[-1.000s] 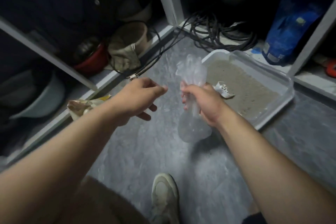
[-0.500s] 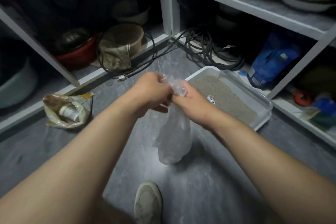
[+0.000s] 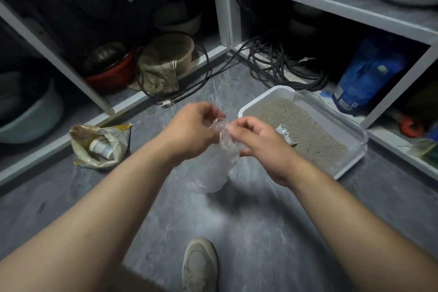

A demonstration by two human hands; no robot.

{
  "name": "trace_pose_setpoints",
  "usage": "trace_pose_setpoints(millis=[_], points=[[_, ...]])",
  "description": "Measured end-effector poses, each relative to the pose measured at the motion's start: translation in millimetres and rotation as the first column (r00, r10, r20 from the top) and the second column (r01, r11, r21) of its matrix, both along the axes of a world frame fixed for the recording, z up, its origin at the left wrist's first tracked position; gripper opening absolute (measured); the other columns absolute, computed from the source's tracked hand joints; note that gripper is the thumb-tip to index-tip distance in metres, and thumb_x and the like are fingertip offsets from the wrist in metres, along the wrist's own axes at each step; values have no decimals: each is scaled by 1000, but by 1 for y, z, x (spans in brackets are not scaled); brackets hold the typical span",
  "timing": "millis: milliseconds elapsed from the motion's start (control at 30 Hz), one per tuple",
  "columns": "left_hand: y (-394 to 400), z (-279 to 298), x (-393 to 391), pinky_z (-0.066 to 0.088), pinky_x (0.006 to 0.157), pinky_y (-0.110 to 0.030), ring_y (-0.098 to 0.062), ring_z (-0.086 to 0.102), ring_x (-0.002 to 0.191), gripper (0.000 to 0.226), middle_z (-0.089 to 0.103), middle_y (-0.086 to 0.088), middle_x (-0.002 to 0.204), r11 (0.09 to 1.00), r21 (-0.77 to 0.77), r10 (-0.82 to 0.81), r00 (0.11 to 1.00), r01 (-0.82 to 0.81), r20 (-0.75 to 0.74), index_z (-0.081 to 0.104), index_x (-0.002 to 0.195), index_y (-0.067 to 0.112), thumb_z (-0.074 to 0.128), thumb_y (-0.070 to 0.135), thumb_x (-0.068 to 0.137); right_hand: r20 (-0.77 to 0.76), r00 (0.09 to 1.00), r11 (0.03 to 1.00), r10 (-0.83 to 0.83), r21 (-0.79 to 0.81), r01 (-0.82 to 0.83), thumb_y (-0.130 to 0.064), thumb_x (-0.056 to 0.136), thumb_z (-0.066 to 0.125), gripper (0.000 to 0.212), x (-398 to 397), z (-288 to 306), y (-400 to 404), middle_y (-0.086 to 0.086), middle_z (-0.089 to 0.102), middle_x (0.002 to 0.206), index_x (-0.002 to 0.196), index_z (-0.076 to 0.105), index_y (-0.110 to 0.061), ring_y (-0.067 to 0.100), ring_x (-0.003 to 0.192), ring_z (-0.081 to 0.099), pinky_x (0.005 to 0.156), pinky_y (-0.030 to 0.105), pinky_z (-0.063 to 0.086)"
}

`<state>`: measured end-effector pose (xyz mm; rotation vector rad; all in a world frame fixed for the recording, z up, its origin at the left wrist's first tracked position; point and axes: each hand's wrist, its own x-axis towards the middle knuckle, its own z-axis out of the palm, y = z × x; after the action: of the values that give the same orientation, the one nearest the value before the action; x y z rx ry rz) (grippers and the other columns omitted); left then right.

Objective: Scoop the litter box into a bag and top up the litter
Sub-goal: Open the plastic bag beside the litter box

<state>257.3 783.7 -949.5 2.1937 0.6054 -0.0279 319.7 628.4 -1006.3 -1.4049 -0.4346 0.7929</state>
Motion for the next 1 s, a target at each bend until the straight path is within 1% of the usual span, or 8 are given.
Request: trace_pose_setpoints(millis=[100,167,300,433,600,833,933,1000], points=[[-4,1,3,62,80,-35,-20,71,87,34,73,-7,102,998,49,-43,999,43,4,70,112,19,83,8,82,45,994,995,-101,-15,102,-13,91,73,12,4,-4,-1,0,60,73,87,62,-10,8,65,57,62,25,51],[-4,0,6,61,72,-32,-17,72,73,32,73,-11,100,1000,-3,-21,1000,21,17,69,110,12,83,5,83,24,988,988,-150,-24,151,-8,92,70,11,10,-7,-4,3,61,74,86,61,-10,11,67,59,60,28,54],[-3,-2,12,49,52,-15,-3,57,56,17,68,-6,85,998,-56,34,999,-33,26,71,105,9,77,6,90,-16,961,959,-276,-64,275,-4,94,63,15,24,-16,-14,12,59,85,87,58,-17,21,74,56,59,34,55],[-2,1,19,49,59,-15,-8,62,71,5,73,0,87,999,6,53,996,-54,70,74,99,16,70,18,97,1,936,934,-353,-54,352,-2,92,62,19,37,-15,-25,5,57,85,92,61,-21,18,75,55,62,34,49],[-5,1,22,42,53,-13,-2,54,58,20,71,-3,76,999,15,34,995,-35,95,71,90,10,69,28,97,65,948,943,-312,-103,317,-16,92,66,9,44,-5,-37,0,60,92,100,65,-21,14,83,57,70,37,51],[-12,6,18,52,77,-32,-11,65,78,9,75,-5,94,971,40,-237,968,235,82,73,99,15,69,22,98,-93,992,989,-82,-129,70,-55,99,48,49,45,-3,-38,-3,77,96,97,72,-12,16,92,69,73,36,44],[-4,8,15,58,90,-49,-29,71,98,16,77,0,104,962,6,-273,955,274,116,76,97,20,65,8,98,-89,996,974,-17,-226,-4,-40,98,58,34,38,-13,-37,3,77,87,92,71,-9,20,83,67,73,39,41],[-2,8,14,57,99,-46,-25,72,108,31,78,-1,108,956,-100,-254,950,274,180,75,88,13,58,-12,95,-14,998,926,63,-373,-64,-29,90,71,17,31,-17,-35,3,69,86,93,67,-13,21,77,61,66,38,45]])
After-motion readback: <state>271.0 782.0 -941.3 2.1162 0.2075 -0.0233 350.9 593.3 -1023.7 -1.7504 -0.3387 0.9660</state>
